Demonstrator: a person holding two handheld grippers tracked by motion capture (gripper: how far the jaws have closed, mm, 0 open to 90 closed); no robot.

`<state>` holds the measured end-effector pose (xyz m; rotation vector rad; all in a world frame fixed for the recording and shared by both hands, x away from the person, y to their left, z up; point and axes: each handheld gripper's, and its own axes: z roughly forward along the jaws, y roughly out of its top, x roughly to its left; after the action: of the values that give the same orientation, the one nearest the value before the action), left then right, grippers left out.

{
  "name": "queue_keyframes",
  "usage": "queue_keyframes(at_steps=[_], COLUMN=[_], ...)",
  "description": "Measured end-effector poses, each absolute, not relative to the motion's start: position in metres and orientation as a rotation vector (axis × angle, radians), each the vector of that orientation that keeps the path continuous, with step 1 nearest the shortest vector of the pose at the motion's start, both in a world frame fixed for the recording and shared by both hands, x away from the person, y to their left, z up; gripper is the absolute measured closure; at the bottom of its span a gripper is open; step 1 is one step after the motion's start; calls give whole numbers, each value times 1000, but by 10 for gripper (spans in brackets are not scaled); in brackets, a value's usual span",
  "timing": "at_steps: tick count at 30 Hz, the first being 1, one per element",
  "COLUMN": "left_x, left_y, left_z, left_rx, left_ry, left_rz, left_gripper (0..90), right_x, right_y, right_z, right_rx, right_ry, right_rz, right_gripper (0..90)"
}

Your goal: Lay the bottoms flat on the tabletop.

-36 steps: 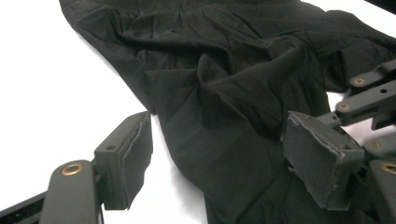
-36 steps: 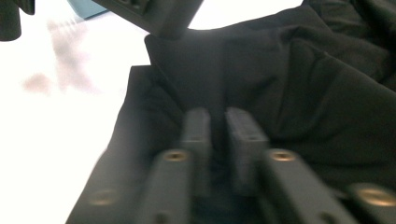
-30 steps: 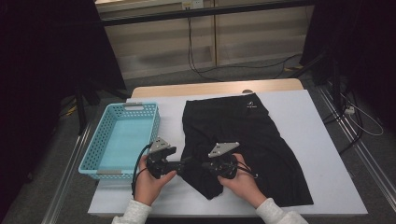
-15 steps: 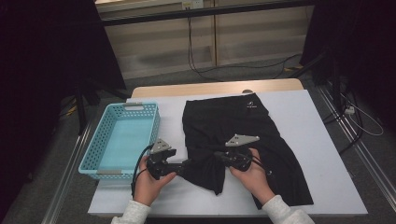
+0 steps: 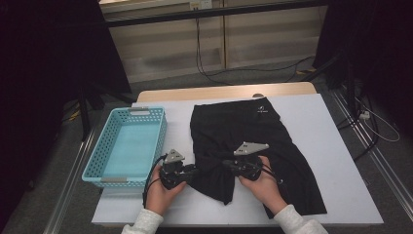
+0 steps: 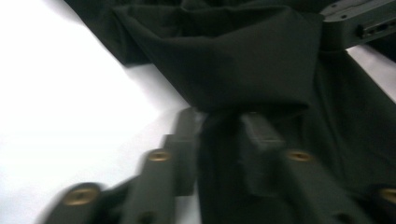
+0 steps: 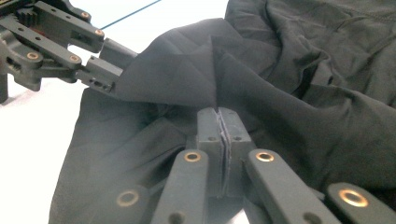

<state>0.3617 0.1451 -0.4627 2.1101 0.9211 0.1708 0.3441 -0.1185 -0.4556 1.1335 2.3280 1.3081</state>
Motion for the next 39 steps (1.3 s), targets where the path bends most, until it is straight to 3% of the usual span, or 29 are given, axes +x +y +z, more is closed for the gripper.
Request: queue_keyframes(at_steps=[4, 8, 16, 27, 28, 30, 31, 39], left_x=[360, 357, 344, 347, 348, 348, 348, 349], left_y=[144, 149, 164, 165, 165, 164, 164, 165], left_z=[-461, -451, -429, -433, -434, -436, -436, -435], left_rx=[2116, 2101, 2066, 2053, 2053, 2057, 2056, 2028], left_ry=[941, 950, 952, 969, 972, 973, 972, 979], left_rz=[125, 107, 117, 112, 111, 111, 109, 115], left_gripper=[870, 887, 891, 890, 889, 889, 889, 871], right_x=[343, 336, 323, 324, 324, 323, 323, 324], right_y=[-118, -121, -130, -102, -100, -99, -100, -120], right_z=[-454, -447, -443, -462, -464, -465, -464, -451], right_rx=[1128, 1104, 1087, 1081, 1077, 1048, 1041, 1049], right_ry=[2328, 2313, 2347, 2424, 2433, 2437, 2447, 2415], right_rz=[1315, 1323, 1267, 1173, 1146, 1167, 1166, 1237], right_gripper=[767, 645, 589, 620, 648, 856, 893, 900])
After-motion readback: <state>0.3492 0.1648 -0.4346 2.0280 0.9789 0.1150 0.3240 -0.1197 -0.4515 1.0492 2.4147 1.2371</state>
